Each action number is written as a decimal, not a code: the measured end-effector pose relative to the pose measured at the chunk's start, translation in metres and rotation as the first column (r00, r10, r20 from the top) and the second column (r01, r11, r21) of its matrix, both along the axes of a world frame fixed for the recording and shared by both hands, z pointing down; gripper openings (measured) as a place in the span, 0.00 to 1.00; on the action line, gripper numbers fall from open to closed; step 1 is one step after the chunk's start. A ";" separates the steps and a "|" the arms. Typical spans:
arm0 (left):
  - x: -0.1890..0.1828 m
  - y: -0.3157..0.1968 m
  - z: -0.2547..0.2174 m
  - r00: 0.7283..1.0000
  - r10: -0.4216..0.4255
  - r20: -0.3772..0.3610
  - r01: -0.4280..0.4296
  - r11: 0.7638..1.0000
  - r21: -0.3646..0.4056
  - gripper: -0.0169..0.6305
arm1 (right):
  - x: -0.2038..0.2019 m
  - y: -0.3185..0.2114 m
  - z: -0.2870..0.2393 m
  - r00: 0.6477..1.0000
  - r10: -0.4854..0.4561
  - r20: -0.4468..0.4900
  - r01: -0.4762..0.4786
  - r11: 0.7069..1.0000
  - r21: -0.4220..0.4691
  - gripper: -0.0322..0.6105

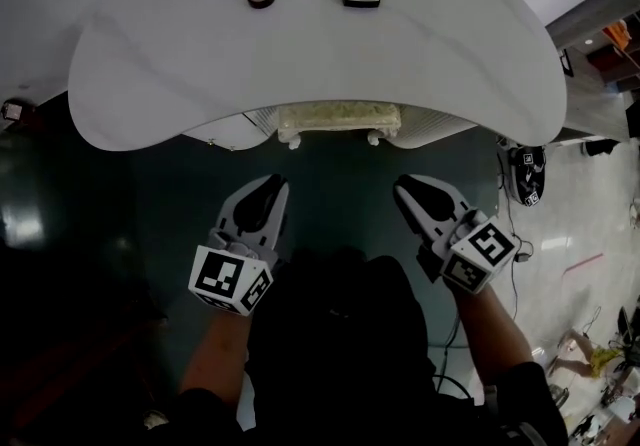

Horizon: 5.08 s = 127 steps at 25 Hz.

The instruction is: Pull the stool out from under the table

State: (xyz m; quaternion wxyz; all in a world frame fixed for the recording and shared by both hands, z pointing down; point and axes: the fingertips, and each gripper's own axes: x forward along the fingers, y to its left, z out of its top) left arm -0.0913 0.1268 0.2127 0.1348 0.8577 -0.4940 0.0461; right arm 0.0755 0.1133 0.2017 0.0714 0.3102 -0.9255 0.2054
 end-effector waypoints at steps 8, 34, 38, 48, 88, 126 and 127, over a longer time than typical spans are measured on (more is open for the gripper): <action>0.000 -0.048 0.102 0.999 0.046 0.025 -0.047 0.997 0.056 0.23 | 0.024 -0.064 0.108 0.998 0.063 -0.004 -0.063 0.997 0.034 0.08; -0.052 -0.168 0.369 0.990 0.021 0.138 -0.022 1.000 0.010 0.51 | 0.077 -0.191 0.393 0.968 0.172 -0.183 -0.140 0.975 0.175 0.41; -0.057 -0.178 0.390 0.986 0.015 0.164 -0.011 1.000 -0.022 0.52 | 0.079 -0.193 0.397 0.966 0.167 -0.200 -0.126 0.971 0.201 0.41; -0.045 -0.193 0.410 0.980 0.052 0.189 -0.038 0.996 -0.077 0.52 | 0.099 -0.213 0.441 0.958 0.192 -0.214 -0.173 0.979 0.105 0.41; -0.044 -0.197 0.414 0.986 0.119 0.118 -0.101 0.984 -0.146 0.48 | 0.094 -0.225 0.461 0.992 0.057 -0.111 -0.067 0.993 -0.095 0.41; -0.065 -0.201 0.333 0.980 0.171 -0.101 -0.185 0.970 -0.155 0.58 | 0.096 -0.244 0.351 0.994 -0.009 0.108 0.023 0.992 -0.127 0.42; -0.063 -0.204 0.328 0.981 0.166 -0.105 -0.181 0.972 -0.151 0.58 | 0.094 -0.247 0.352 0.995 -0.005 0.096 0.017 0.992 -0.128 0.42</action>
